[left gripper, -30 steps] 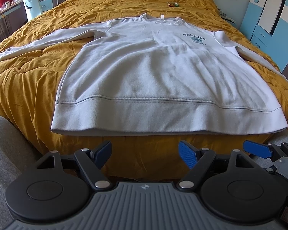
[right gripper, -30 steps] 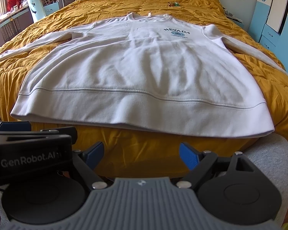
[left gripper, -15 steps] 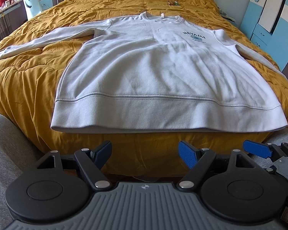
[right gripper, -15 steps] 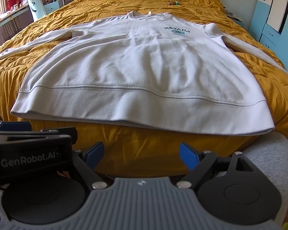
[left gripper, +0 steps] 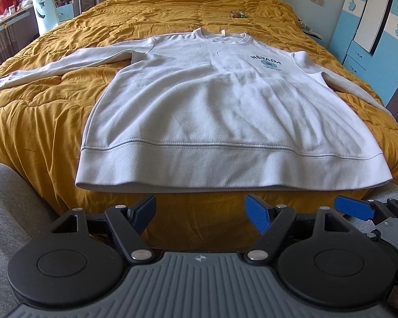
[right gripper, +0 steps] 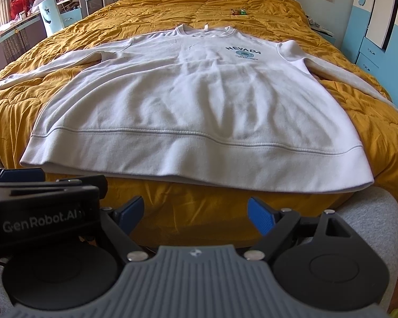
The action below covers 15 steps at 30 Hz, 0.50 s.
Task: Fold small clothes
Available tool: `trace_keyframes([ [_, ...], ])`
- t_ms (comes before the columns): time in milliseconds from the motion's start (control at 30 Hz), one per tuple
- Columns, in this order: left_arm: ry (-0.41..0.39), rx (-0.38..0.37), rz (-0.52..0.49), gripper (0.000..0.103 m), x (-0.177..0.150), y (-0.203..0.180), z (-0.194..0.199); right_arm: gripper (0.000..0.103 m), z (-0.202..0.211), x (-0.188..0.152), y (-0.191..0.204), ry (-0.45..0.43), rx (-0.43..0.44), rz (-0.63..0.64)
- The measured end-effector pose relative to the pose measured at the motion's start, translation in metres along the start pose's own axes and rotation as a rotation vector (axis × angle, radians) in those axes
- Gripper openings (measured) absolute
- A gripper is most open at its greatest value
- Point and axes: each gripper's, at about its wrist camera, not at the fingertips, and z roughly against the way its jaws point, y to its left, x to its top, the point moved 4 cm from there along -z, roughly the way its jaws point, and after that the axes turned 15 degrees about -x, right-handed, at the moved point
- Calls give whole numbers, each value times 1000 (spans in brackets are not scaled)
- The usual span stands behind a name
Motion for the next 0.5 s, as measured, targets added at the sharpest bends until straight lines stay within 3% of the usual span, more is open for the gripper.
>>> trace_keyframes([
  [133,-10,-5,-7,81,0,-1,3,80,2,0,2,-15,18,-5],
  [500,-35,-39,2,79,10,8,4,79,7,9,12,-83,22,15],
])
